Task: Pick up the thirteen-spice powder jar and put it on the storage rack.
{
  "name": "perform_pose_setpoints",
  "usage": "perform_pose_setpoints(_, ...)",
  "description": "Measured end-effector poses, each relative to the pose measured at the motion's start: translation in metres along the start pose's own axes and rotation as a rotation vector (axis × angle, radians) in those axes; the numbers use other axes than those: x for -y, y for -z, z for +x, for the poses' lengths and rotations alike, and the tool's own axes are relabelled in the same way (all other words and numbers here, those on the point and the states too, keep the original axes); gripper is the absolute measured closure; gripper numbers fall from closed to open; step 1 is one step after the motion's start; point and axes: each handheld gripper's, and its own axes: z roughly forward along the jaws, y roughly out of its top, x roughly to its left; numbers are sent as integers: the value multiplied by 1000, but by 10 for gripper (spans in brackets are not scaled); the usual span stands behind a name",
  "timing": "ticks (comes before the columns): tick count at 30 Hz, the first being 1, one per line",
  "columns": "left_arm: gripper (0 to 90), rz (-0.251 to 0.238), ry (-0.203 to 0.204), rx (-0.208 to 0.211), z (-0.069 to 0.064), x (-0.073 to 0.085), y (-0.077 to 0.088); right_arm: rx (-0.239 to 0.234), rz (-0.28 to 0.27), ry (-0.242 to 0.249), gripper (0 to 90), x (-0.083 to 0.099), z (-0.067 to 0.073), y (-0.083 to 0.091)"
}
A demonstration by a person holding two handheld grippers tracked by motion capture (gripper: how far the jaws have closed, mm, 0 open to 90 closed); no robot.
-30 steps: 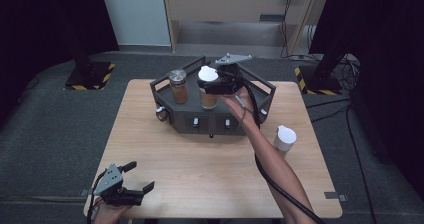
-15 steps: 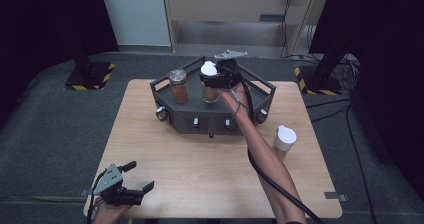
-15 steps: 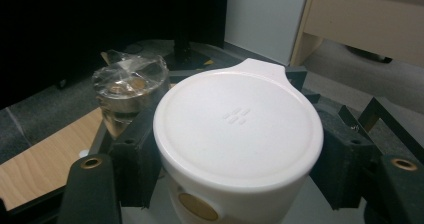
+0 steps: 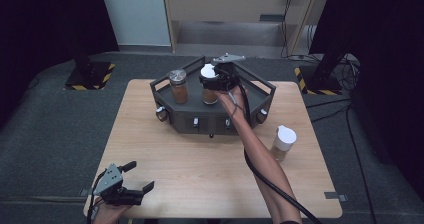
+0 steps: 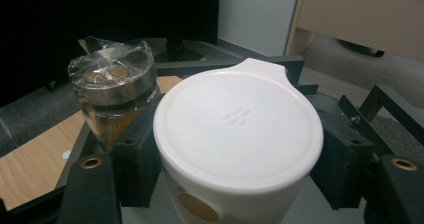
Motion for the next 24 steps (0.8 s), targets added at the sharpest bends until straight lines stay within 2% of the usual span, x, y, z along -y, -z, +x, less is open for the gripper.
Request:
perform_pose_setpoints(19,1,5,-7,6,0,-1,-1,14,-11,-4,301,4,4,0)
perform_pose_setpoints(24,1,4,-5,6,0,-1,0,13,-31,-16,260,5,3,4)
